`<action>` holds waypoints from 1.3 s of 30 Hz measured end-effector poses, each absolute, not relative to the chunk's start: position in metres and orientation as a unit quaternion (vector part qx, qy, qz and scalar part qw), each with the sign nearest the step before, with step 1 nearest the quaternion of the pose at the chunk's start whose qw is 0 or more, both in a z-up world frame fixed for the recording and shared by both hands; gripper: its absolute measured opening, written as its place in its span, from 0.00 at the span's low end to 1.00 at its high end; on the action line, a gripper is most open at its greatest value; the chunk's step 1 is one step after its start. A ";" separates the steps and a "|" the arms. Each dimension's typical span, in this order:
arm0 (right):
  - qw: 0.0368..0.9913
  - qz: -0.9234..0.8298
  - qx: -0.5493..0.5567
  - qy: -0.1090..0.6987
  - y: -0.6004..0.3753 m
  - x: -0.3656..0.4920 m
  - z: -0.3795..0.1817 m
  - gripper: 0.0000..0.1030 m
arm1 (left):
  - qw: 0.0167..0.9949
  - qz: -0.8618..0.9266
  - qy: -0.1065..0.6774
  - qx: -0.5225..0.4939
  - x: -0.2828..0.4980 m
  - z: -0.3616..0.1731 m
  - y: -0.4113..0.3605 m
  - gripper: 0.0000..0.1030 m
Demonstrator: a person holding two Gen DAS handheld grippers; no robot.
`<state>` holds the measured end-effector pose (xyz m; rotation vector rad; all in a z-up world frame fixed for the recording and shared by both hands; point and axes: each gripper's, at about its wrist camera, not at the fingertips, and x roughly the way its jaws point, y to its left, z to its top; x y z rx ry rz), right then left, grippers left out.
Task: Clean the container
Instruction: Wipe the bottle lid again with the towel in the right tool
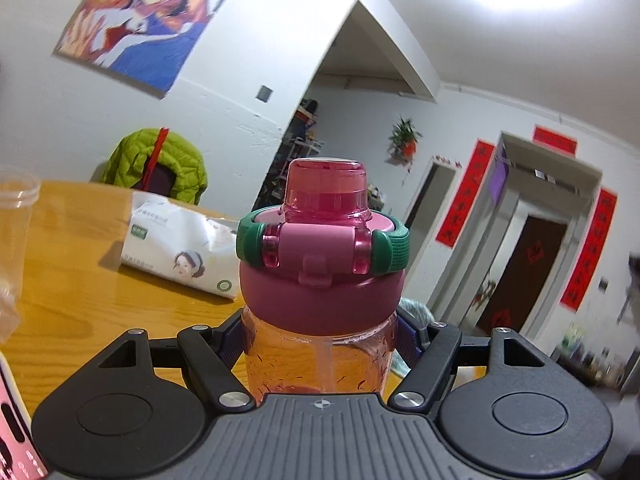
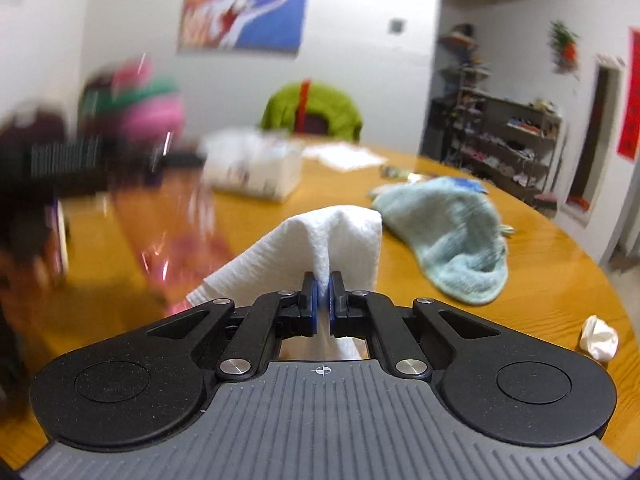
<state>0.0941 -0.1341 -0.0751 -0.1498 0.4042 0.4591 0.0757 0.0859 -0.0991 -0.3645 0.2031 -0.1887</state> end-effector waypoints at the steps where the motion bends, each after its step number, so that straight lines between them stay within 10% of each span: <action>1: 0.954 0.229 -0.045 0.189 -0.143 0.095 -0.070 0.05 | 0.976 -0.094 0.105 -0.164 0.077 -0.097 0.081 0.69; 10: 0.939 0.244 0.174 0.167 -0.193 0.115 -0.092 0.05 | 0.988 -0.089 0.123 0.022 0.089 -0.091 0.018 0.69; 27: 0.846 0.439 0.277 0.117 -0.216 0.127 -0.101 0.05 | 0.984 -0.095 0.149 0.024 0.098 -0.111 0.027 0.69; 39: 0.819 0.387 0.318 0.280 -0.169 0.195 -0.118 0.11 | 0.981 -0.122 0.147 0.028 0.091 -0.111 0.024 0.69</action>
